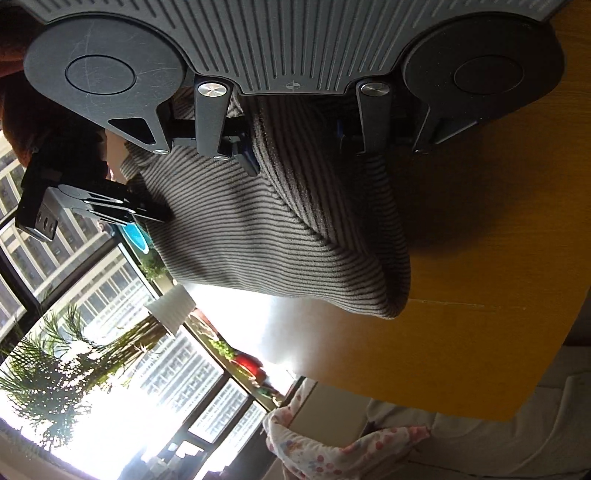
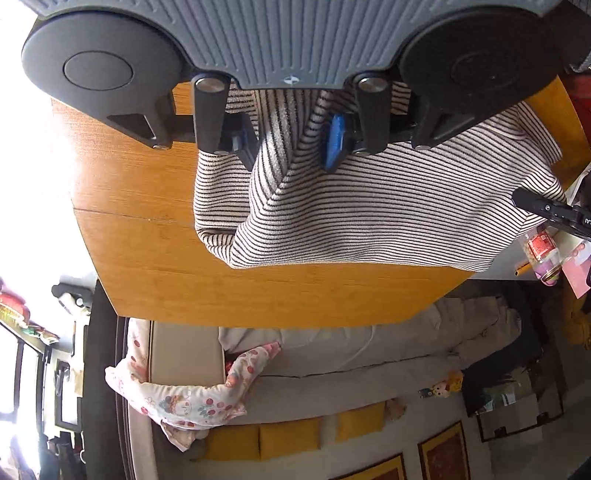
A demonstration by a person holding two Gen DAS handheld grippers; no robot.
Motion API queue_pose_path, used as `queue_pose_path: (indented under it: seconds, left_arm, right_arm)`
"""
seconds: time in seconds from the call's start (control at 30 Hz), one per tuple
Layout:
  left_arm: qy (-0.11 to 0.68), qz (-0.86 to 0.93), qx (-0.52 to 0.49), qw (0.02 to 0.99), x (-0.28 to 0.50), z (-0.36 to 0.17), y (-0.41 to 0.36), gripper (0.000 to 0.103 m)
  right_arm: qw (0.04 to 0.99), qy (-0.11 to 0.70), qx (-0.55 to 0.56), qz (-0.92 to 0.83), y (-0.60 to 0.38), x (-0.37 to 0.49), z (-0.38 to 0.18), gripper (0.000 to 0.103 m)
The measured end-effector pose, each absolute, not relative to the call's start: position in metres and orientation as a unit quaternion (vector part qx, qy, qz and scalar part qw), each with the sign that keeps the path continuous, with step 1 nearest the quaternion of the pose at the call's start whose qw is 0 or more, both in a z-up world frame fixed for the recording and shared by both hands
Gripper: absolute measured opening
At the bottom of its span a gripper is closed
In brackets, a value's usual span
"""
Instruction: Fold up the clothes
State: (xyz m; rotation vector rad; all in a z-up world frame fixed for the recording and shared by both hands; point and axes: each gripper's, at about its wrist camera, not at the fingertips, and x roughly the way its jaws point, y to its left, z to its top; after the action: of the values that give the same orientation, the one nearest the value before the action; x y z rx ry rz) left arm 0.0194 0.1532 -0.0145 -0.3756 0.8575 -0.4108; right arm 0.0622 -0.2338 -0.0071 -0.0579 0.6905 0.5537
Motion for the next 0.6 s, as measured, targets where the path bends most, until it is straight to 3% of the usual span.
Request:
queue_pose_path:
  seconds: [0.07,0.13,0.27,0.33,0.4,0.6]
  left_arm:
    - [0.394,-0.184,-0.159,0.886,0.014,0.002,0.158,0.051]
    - [0.375,-0.186,-0.162,0.893,0.010,0.017,0.163,0.055]
    - [0.331,-0.226,-0.181,0.898,-0.001,0.043,0.161,0.074]
    - [0.328,-0.260,-0.190,0.888,-0.002,0.046,0.150,0.077]
    - [0.350,-0.282,-0.204,0.870,0.007,0.032,0.133,0.082]
    - [0.411,-0.295,-0.232,0.831,0.037,-0.022,0.109,0.084]
  right_arm:
    - [0.911,0.320,-0.044,0.256,-0.234,0.061,0.002,0.050]
    - [0.918,0.304,-0.051,0.250,-0.234,0.060,0.012,0.071]
    - [0.927,0.266,-0.029,0.263,-0.233,0.055,0.031,0.089]
    - [0.920,0.263,0.012,0.289,-0.230,0.059,0.036,0.103]
    - [0.911,0.259,0.054,0.315,-0.227,0.063,0.040,0.103]
    - [0.878,0.346,0.119,0.309,-0.211,0.099,-0.011,0.103]
